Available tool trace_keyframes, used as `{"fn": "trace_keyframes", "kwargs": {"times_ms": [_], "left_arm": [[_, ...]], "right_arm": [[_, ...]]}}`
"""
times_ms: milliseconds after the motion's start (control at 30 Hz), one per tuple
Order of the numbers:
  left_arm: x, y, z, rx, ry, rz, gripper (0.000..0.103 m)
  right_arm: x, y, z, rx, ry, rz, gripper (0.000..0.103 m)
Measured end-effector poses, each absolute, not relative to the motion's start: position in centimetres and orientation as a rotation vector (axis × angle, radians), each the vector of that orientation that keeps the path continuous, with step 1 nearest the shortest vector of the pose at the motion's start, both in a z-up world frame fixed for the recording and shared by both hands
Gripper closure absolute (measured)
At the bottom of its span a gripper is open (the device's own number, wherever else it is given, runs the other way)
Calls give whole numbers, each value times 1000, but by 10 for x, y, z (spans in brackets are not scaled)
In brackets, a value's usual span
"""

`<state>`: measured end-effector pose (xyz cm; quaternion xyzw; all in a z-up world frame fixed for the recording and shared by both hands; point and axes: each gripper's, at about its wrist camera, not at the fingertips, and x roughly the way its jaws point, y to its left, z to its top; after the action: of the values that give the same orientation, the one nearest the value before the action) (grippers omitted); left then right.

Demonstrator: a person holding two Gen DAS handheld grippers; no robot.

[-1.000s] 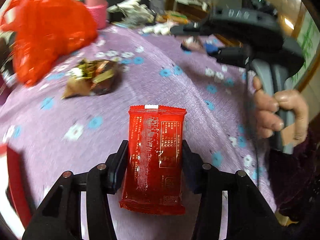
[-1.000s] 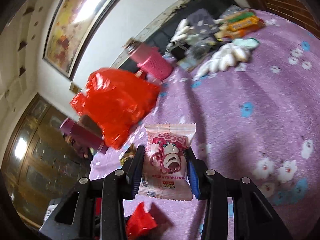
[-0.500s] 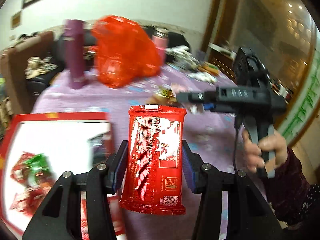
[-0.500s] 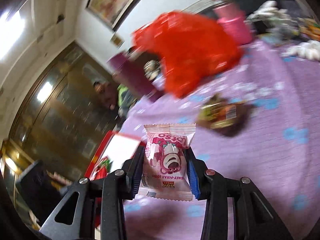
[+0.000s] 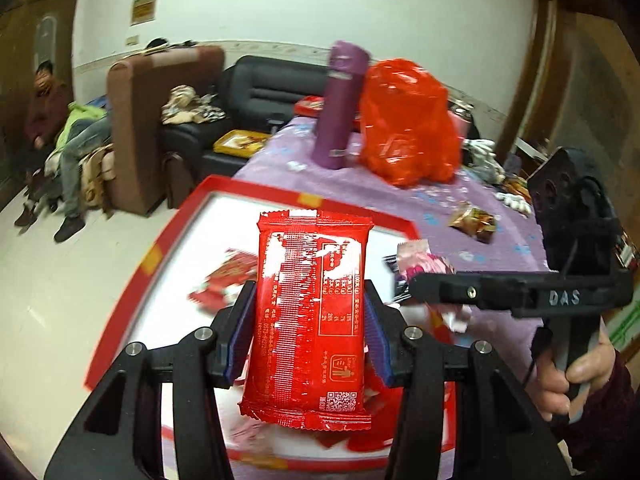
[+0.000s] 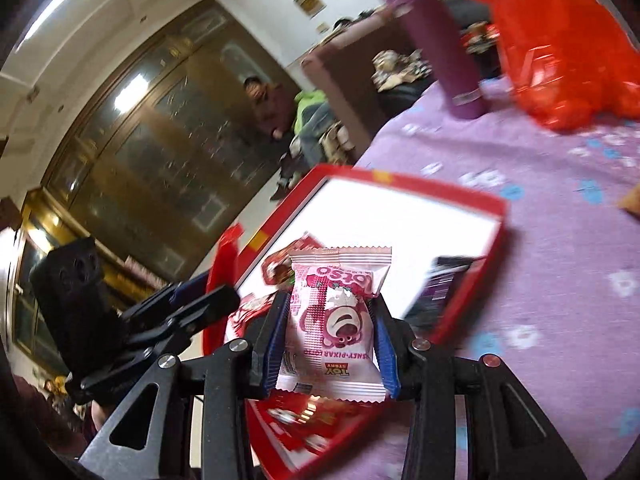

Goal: Organize snacks
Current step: 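Carry both packets over the white box, then open both grippers to drop the packets into the box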

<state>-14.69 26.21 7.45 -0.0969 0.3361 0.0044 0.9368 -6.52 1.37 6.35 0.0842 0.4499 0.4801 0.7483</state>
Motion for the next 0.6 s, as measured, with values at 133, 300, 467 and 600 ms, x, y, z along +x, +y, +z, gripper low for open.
{"fn": "trace_keyframes", "kwargs": {"times_ms": [133, 300, 467, 600], "left_arm": [[-149, 270, 65, -199, 694, 44, 55], [-155, 280, 60, -211, 700, 58, 55], [-152, 288, 55, -224, 732, 102, 53], [-149, 294, 57, -243, 738, 152, 41]], "right_arm": [[-77, 43, 60, 150, 1000, 1077, 63], [-84, 65, 60, 105, 986, 1079, 62], [-85, 74, 66, 95, 969, 1074, 61], [-77, 52, 81, 115, 905, 1045, 46]]}}
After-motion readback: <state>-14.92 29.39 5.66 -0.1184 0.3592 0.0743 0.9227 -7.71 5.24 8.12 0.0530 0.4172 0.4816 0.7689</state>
